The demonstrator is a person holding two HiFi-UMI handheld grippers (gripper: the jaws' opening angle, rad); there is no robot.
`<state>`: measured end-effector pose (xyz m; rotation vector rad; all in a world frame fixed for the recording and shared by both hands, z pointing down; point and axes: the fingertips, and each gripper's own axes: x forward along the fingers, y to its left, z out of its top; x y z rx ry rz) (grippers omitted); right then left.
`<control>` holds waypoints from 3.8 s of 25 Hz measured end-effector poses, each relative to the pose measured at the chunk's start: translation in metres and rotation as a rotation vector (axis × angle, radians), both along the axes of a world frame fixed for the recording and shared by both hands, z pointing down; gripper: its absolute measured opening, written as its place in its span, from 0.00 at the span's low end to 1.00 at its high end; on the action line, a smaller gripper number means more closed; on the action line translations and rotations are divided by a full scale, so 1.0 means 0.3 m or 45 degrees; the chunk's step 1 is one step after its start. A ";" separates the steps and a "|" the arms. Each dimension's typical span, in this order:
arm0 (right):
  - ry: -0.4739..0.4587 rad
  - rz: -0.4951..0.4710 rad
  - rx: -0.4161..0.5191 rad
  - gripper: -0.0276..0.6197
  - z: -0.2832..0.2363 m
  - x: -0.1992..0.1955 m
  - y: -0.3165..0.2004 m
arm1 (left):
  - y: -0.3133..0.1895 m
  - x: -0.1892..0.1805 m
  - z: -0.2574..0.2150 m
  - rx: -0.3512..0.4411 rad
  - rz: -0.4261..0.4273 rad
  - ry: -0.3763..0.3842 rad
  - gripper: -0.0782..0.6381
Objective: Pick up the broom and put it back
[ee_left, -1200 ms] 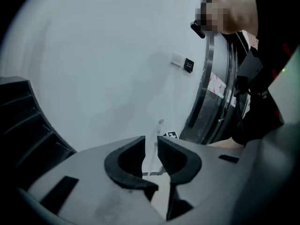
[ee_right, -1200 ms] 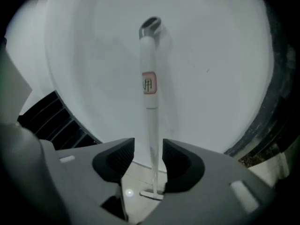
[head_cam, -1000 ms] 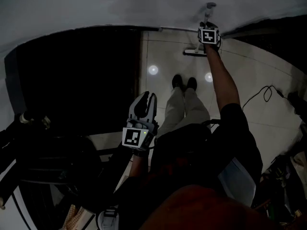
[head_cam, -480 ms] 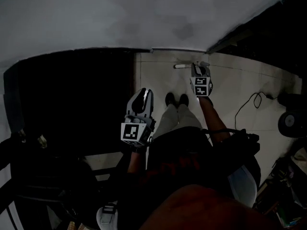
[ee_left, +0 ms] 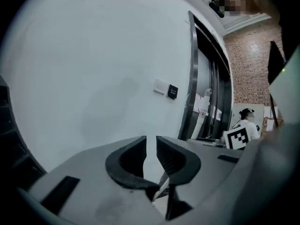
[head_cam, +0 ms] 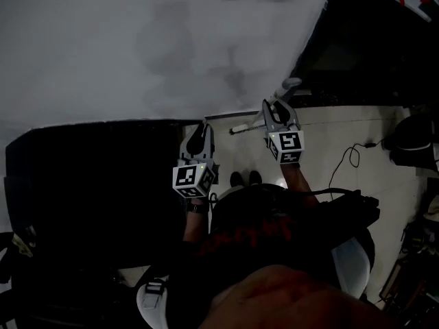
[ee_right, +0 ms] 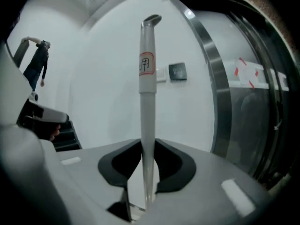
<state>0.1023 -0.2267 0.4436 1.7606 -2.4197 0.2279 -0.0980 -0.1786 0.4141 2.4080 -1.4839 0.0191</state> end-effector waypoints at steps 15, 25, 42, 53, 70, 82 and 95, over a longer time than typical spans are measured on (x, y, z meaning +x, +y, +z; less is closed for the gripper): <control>-0.028 -0.095 0.189 0.18 -0.247 -0.027 0.116 | -0.075 0.151 -0.074 0.098 0.117 0.016 0.19; -0.003 -0.092 0.043 0.18 -0.123 0.023 0.183 | -0.039 0.213 -0.044 0.051 0.136 0.040 0.19; 0.125 -0.083 -0.511 0.17 0.775 0.002 0.181 | 0.037 0.123 0.116 -0.080 0.025 -0.152 0.19; 0.347 -0.259 -0.854 0.17 1.357 -0.079 0.061 | 0.043 0.012 0.253 -0.234 -0.094 -0.129 0.19; 0.254 -0.205 -0.592 0.29 1.196 -0.069 -0.503 | -0.105 0.333 0.323 -0.237 0.285 -0.047 0.19; 0.214 -0.034 -0.141 0.04 0.430 -0.002 0.210 | -0.089 0.192 -0.014 0.048 0.284 0.065 0.19; -0.068 -0.066 0.005 0.04 -0.036 -0.308 1.127 | 1.060 0.083 0.008 -0.060 0.509 0.086 0.18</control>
